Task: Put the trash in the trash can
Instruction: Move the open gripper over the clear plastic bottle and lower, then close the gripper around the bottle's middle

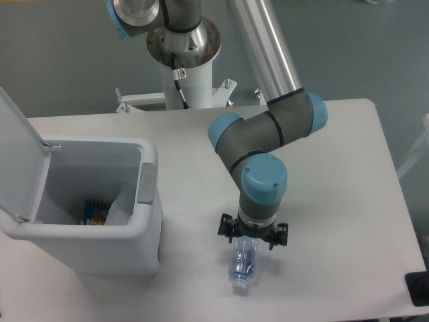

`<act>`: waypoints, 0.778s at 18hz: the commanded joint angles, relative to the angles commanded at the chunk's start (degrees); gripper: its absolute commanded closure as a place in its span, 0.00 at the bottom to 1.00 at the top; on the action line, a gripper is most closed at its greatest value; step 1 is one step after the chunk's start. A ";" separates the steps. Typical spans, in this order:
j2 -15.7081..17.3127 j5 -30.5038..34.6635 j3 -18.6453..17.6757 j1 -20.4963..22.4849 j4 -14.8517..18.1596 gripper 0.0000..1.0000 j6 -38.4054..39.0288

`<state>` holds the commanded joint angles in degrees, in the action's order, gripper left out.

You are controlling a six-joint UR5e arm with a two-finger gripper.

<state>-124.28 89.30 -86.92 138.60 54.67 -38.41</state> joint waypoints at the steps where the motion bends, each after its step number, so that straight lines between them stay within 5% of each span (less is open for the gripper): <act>1: -0.26 0.09 0.00 -0.35 0.09 0.00 0.00; 14: -1.23 5.53 -0.97 -1.85 0.44 0.04 -0.79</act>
<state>-125.51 94.83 -87.89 136.76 55.11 -39.20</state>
